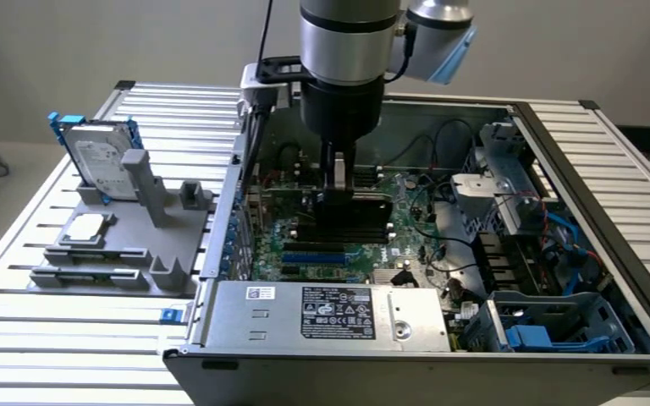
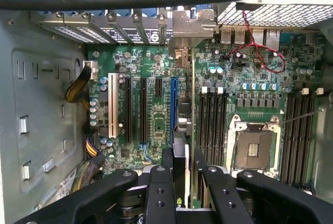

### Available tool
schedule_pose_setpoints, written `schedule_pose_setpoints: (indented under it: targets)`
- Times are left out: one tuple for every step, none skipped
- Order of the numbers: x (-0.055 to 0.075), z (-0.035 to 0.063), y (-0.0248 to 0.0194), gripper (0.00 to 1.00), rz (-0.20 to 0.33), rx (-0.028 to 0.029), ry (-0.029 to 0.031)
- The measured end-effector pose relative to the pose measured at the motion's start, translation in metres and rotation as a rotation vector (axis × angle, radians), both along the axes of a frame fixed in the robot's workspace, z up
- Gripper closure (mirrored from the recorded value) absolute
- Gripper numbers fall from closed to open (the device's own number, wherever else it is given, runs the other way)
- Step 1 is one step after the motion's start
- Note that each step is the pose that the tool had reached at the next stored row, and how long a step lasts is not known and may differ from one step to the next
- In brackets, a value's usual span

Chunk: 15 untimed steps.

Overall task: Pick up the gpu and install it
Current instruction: 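Insert the gpu into the slot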

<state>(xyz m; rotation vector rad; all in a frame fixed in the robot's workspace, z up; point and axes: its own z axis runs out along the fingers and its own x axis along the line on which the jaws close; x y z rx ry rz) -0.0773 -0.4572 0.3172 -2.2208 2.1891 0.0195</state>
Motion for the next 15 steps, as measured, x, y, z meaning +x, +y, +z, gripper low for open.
schedule_pose_setpoints:
  targets:
    - [-0.0005,-0.0011,-0.0006,0.74,0.0,0.0,0.0]
    - [-0.001,-0.0022,-0.0013,0.74,0.0,0.0001,0.0]
    - [-0.0015,-0.0035,-0.0017,0.74,0.0,0.0003,-0.0001]
    - [-0.0019,-0.0045,-0.0021,0.74,0.0,0.0003,-0.0001]
    - [-0.0023,-0.0053,-0.0025,0.74,0.0,0.0,0.0]
    - [-0.0026,-0.006,-0.0028,0.74,0.0,-0.0001,0.0]
    - [-0.003,-0.0066,-0.0031,0.74,0.0,0.0,0.0]
    - [-0.0033,-0.0073,-0.0033,0.74,0.0,0.0001,0.0]
    - [-0.0036,-0.008,-0.0035,0.74,0.0,0.0001,0.0]
    - [-0.0039,-0.0086,-0.0038,0.74,0.0,0.0,0.0]
    - [-0.0042,-0.009,-0.004,0.74,0.0,-0.0001,0.0001]
    - [-0.0045,-0.0095,-0.0042,0.74,0.0,0.0,0.0]
    - [-0.0048,-0.0098,-0.0044,0.74,0.0,0.0,0.0]
    - [-0.005,-0.0101,-0.0045,0.74,0.0,0.0,0.0]
    - [-0.0052,-0.0105,-0.0047,0.74,0.0,0.0,0.0]
